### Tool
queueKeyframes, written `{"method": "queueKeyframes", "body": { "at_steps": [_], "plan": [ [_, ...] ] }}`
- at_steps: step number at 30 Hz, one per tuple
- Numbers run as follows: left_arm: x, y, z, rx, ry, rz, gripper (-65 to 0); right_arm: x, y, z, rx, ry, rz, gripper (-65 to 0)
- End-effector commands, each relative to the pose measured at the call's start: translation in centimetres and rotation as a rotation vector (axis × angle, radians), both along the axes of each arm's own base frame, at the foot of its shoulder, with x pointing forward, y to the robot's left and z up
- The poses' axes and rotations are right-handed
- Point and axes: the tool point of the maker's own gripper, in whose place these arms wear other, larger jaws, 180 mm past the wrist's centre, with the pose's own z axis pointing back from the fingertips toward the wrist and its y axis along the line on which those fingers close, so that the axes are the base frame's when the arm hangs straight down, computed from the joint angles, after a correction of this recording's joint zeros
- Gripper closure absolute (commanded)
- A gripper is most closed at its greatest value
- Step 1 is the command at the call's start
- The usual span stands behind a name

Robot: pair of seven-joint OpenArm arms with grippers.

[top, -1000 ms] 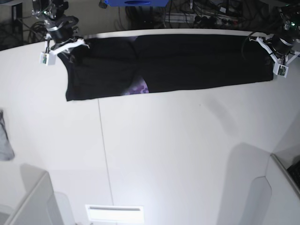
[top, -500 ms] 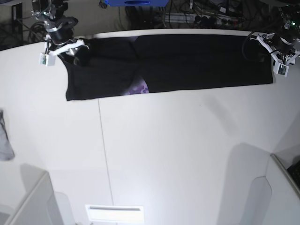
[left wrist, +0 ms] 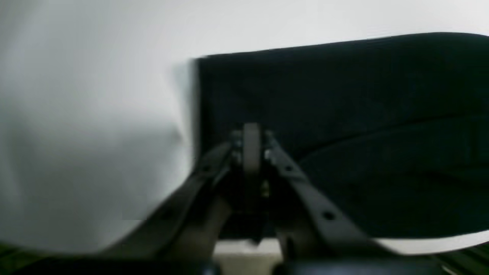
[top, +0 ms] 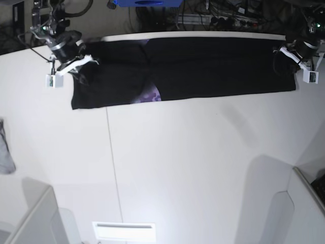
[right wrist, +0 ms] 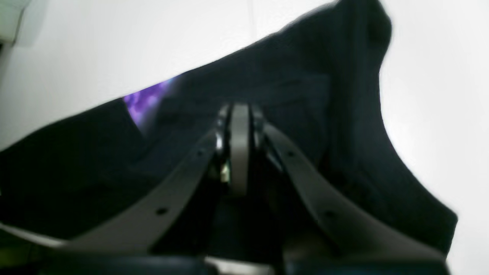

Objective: Fold the T-shirt properly
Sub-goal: 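Lay the hem down at the collar edge and open both grippers, then raise both grippers away from the folded shirt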

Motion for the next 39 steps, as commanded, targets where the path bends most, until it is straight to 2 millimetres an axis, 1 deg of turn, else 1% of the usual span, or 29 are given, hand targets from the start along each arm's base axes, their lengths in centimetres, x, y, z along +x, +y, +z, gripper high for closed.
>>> {"method": "queueKeyframes", "body": {
  "at_steps": [1, 3, 6, 9, 12, 15, 17, 22, 24, 25, 27, 29, 32, 34, 37, 39],
  "plan": [
    [0.4, 0.6, -0.3, 0.016, 0.008, 0.002, 0.0, 0.6, -0.3, 0.5, -0.001, -0.027, -0.003, 0.0],
    [0.3, 0.9, -2.3, 0.009, 0.059, 0.015, 0.0, 0.6, -0.7, -0.6, -0.002, 0.006, -0.011, 0.0],
    [0.3, 0.9, -4.3, 0.004, 0.108, 0.026, 0.0, 0.3, -1.2, -2.5, 0.002, 0.068, -0.019, 0.0],
    [0.8, 0.9, -5.2, 0.004, 0.125, 0.038, 0.0, 0.4, -2.0, -4.8, 0.007, 0.123, -0.047, 0.0],
    [1.8, 0.9, -5.6, 0.009, 0.128, 0.038, 0.0, 0.9, -2.8, -6.3, 0.011, 0.153, -0.07, 0.0],
    [3.4, 0.1, -6.2, 0.007, 0.133, 0.012, 0.0, 2.3, -3.6, -7.1, 0.011, 0.159, -0.09, 0.0],
    [4.6, -0.1, -6.3, 0.017, 0.134, -0.002, 0.0, 3.6, -3.9, -7.2, 0.014, 0.149, -0.1, 0.0],
    [7.9, 0.0, -5.5, 0.021, 0.092, 0.004, 0.0, 7.2, -4.5, -7.1, 0.025, 0.126, -0.122, 0.0],
    [9.2, 0.0, -5.0, 0.013, 0.066, 0.008, 0.0, 8.4, -5.1, -7.2, 0.018, 0.123, -0.126, 0.0],
    [9.7, 0.1, -4.6, 0.016, 0.055, 0.007, 0.0, 8.9, -5.2, -7.0, 0.02, 0.115, -0.129, 0.0],
    [10.2, 0.2, -4.1, 0.023, 0.039, 0.006, 0.0, 9.4, -5.2, -6.5, 0.019, 0.102, -0.127, 0.0],
    [10.4, 0.3, -3.2, 0.034, 0.039, 0.007, 0.0, 10.2, -5.2, -5.0, 0.012, 0.057, -0.121, 0.0],
    [10.8, 0.5, -2.1, 0.054, 0.024, 0.003, 0.0, 10.9, -4.5, -3.0, 0.006, -0.003, -0.095, 0.0],
    [10.8, 1.1, -1.1, 0.066, 0.001, 0.024, 0.0, 11.3, -4.1, -1.8, 0.004, -0.036, -0.083, 0.0],
    [11.2, 1.8, 1.0, 0.102, -0.055, 0.039, 0.0, 11.9, -3.4, 0.2, 0.004, -0.093, -0.066, 0.0],
    [11.3, 1.4, 2.2, 0.126, -0.083, 0.028, 0.0, 12.0, -3.0, 1.5, 0.004, -0.128, -0.053, 0.0]
  ]
}}
